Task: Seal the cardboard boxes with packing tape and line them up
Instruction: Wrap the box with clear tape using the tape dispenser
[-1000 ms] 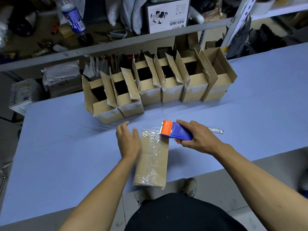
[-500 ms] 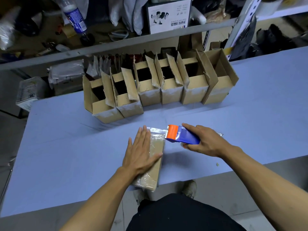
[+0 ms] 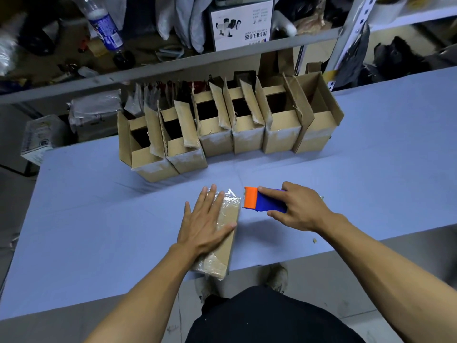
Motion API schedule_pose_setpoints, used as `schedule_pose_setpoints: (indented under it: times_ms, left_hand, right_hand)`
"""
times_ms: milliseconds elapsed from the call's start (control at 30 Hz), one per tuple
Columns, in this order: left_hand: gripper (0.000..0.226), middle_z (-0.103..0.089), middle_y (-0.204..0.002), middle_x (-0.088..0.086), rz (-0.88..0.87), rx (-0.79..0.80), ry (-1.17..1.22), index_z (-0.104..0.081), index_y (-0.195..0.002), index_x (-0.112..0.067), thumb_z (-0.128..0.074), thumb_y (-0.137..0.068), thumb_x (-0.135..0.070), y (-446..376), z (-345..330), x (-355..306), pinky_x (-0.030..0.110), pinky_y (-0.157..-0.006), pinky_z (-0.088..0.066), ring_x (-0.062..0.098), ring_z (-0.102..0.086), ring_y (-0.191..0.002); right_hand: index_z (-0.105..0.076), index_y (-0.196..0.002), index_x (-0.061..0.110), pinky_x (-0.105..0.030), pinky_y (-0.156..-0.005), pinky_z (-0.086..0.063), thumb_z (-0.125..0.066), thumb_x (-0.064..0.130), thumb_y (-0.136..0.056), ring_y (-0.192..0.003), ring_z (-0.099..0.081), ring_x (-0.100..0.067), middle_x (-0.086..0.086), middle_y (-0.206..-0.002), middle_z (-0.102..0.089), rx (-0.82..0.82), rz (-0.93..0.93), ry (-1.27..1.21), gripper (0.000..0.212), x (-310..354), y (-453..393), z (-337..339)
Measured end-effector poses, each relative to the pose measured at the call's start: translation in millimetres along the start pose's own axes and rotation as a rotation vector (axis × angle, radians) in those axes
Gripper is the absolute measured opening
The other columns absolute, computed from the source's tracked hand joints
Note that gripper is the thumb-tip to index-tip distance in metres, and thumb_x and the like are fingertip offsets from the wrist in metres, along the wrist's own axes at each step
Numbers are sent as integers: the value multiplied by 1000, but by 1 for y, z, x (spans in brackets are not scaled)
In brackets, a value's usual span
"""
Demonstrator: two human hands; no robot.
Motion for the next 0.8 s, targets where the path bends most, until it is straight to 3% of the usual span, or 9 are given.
schedule_pose_setpoints:
  times_ms: [200, 267, 333, 433, 500, 600, 700, 733, 800]
  left_hand:
    - [90, 21, -163, -7, 76, -46, 25, 9, -156, -24, -14, -86, -75, 0, -8, -12, 54, -120, 5, 15, 29, -146]
    - [92, 22, -162, -5, 57, -37, 9, 11, -156, -23, -13, -85, -76, 2, -11, -19, 54, -121, 4, 16, 29, -146]
    - [93, 27, -161, -5, 71, -36, 42, 14, -155, -24, -12, -84, -77, 4, -13, -22, 51, -120, 7, 16, 31, -145]
    - [92, 30, -158, -8, 61, -59, 152, 13, -155, -25, -29, -88, -73, 3, -12, -20, 45, -120, 7, 10, 32, -143]
    - [87, 24, -158, -13, 28, -138, 384, 4, -156, -26, -50, -94, -56, 3, -10, -16, 33, -121, 4, 4, 27, -144]
    - [77, 2, -163, -16, 103, -307, 719, -19, -155, -25, -65, -93, -28, 7, -5, -9, 20, -118, -9, 0, 3, -149]
    - [66, -27, -155, -14, 281, -389, 925, -39, -147, -22, -69, -89, -16, 7, -1, -3, 12, -107, -29, 0, -29, -139]
    - [61, -37, -149, -11, 346, -404, 994, -44, -143, -21, -70, -88, -14, 5, -1, 0, 6, -98, -35, 2, -40, -133]
    - [48, -53, -137, -7, 453, -442, 1098, -54, -133, -20, -70, -88, -15, 0, -2, 7, -2, -77, -40, 5, -55, -116]
  right_hand:
    - [-40, -141, 44, -31, -62, -32, -55, 43, -89, -89, -59, -30, -3, -91, -46, -29, -86, 199, 55, 40, -19, 7]
    - [-49, -129, 35, -32, -62, -33, -57, 33, -86, -90, -61, -33, -7, -99, -54, 13, -149, 230, 44, 50, -25, -5]
    - [-48, -131, 32, -33, -64, -33, -59, 34, -87, -94, -61, -34, -9, -107, -55, 41, -235, 185, 45, 53, -27, -21]
    - [-36, -147, 32, -36, -71, -36, -58, 43, -91, -101, -56, -34, -11, -114, -53, 30, -320, 112, 61, 44, -26, -42]
    - [-24, -154, 28, -37, -75, -35, -51, 38, -96, -105, -51, -36, -14, -119, -50, 11, -368, 111, 65, 41, -30, -51]
    - [-18, -157, 20, -32, -78, -37, -47, 19, -97, -106, -49, -33, -17, -126, -46, -12, -358, -33, 67, 45, -39, -61]
    - [-50, -131, 33, -3, -63, -34, -40, 16, -103, -80, -55, -2, 13, -94, -52, -137, -303, -401, 34, 49, -43, -62]
    - [-50, -132, 33, -3, -64, -35, -40, 15, -103, -84, -57, -1, 17, -93, -51, -125, -268, -413, 36, 50, -44, -62]
    - [-47, -143, 20, -9, -66, -35, -43, 9, -99, -97, -57, -17, 7, -105, -53, -32, -246, -450, 45, 52, -40, -63]
Point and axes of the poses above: each hand's wrist, its own y-axis away from the middle knuckle, its own z-axis out of the back of the hand, x = y × z, the point moved 2 cm from there along -y, towards the middle knuckle
